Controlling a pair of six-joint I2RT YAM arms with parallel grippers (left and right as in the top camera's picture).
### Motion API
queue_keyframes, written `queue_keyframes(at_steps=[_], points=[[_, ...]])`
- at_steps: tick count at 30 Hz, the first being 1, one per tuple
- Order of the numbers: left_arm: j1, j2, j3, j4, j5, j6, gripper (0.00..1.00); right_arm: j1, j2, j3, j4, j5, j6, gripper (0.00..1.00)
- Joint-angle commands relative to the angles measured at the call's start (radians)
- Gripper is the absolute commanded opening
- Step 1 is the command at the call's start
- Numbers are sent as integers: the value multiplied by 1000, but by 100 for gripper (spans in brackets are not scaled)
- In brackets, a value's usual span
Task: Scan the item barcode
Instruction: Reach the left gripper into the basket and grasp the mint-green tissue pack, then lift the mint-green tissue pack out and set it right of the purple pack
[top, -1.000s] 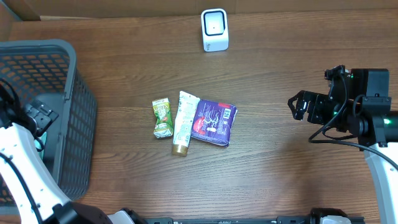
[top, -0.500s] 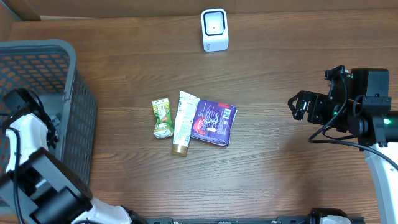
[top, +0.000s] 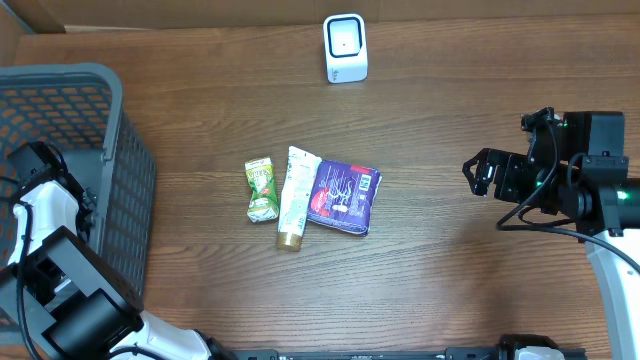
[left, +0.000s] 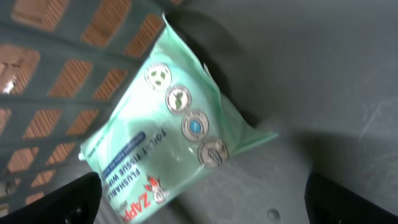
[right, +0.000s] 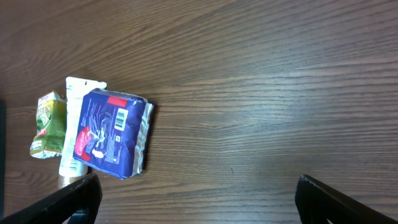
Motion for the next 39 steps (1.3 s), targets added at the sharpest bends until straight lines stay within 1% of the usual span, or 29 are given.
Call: queue_keyframes(at_steps=[1,7,10,11,13,16,18,26,27,28,29,30,31,32,33,39], points=[[6,32,-5,24,-25,56,96,4,-2,23,2,-6,0,100],[6,70,-5,46,-25,131,94,4,-2,23,2,-6,0,100],[6,82,-5,50,-25,156,91,4,-2,23,3,-6,0,100],[6,84,-5,50,-25,159,88,4,-2,23,3,-6,0,100],[8,87,-5,51,-25,159,79,4,-2,23,2,-6,0,100],[11,97,-6,38,-25,158,69,4,-2,23,3,-6,0,100],[13,107,-7,20,-26,158,65,4,-2,23,2,-6,0,100],[27,177,-11,28,-28,158,67,4,-2,23,-1,-6,0,100],[27,182,-11,33,-27,158,65,4,-2,23,0,-6,0,100],[27,187,-11,39,-24,155,60,4,-2,23,0,-6,0,100],[27,189,-11,46,-21,151,44,4,-2,23,0,-6,3,100],[27,189,-11,50,-18,151,33,4,-2,23,0,-6,3,100],[27,189,-10,51,-17,151,19,4,-2,23,0,-6,3,100],[27,189,-10,52,-16,151,9,4,-2,23,0,-6,3,100],[24,189,-10,52,-16,150,4,4,-2,23,0,-6,3,100],[-35,187,14,15,11,109,4,4,-2,23,3,-6,3,100]])
